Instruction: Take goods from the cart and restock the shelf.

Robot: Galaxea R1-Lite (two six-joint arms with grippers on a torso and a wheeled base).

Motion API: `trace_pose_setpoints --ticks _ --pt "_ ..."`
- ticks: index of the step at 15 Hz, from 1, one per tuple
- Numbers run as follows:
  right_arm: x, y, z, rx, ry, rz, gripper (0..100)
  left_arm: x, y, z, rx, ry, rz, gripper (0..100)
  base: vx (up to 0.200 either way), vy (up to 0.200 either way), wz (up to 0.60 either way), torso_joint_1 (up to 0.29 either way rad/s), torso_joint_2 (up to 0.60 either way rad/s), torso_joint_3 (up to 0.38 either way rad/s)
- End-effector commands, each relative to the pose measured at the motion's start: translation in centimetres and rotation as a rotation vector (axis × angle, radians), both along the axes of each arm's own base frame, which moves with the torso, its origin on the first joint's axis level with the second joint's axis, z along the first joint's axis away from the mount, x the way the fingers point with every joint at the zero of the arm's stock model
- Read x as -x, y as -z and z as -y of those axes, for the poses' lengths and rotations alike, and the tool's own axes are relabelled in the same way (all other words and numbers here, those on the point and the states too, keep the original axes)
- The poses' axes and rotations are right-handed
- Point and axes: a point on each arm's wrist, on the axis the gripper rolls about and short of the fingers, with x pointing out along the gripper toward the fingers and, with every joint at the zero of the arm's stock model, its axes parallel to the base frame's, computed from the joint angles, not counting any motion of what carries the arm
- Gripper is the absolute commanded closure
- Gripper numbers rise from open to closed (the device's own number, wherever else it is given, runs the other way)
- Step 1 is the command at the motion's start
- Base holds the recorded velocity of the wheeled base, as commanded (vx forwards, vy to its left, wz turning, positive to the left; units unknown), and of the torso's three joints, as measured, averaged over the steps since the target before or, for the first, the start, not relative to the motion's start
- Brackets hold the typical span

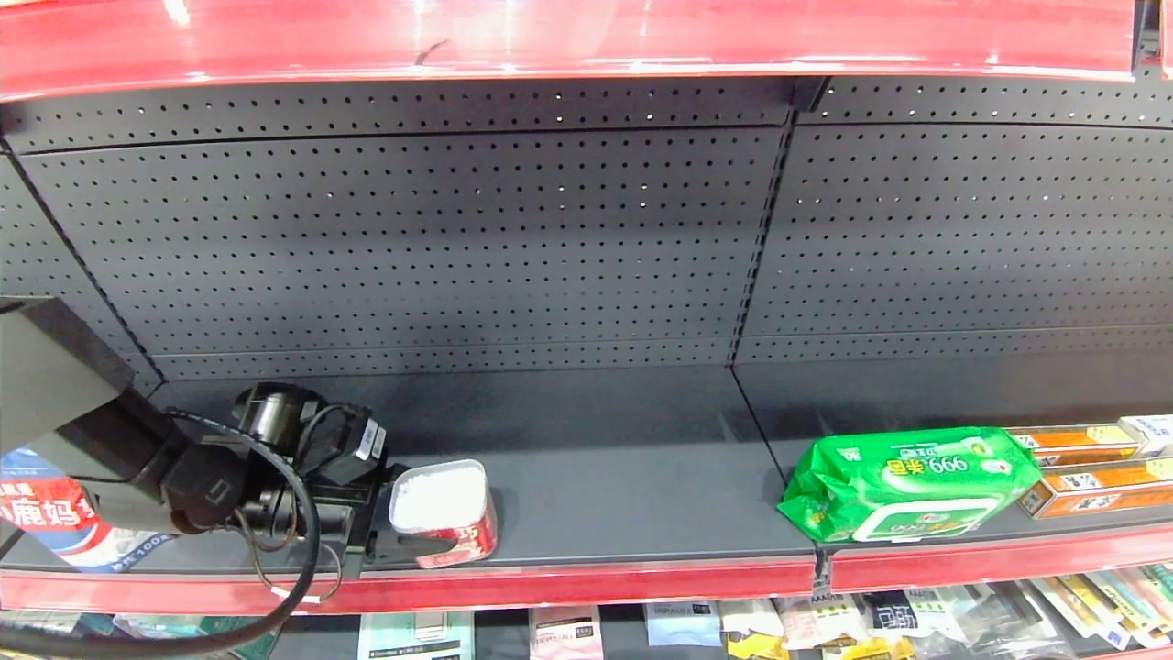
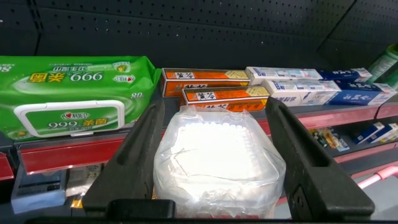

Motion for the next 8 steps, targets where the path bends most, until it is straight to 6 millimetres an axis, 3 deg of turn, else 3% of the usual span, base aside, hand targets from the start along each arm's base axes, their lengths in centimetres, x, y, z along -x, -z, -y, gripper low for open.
trace_pose_setpoints --ticks 1,8 --pt "0.0 0.0 0.0 0.0 0.0 0.001 100 0.4 -0.1 0.0 0.0 0.0 -0.002 100 0.0 0.0 0.0 0.0 0.0 0.0" --pt "0.0 0.0 0.0 0.0 0.001 0.001 100 -0.7 0.0 -0.3 0.001 -0.012 0.004 100 0.0 0.0 0.0 0.0 0.0 0.0"
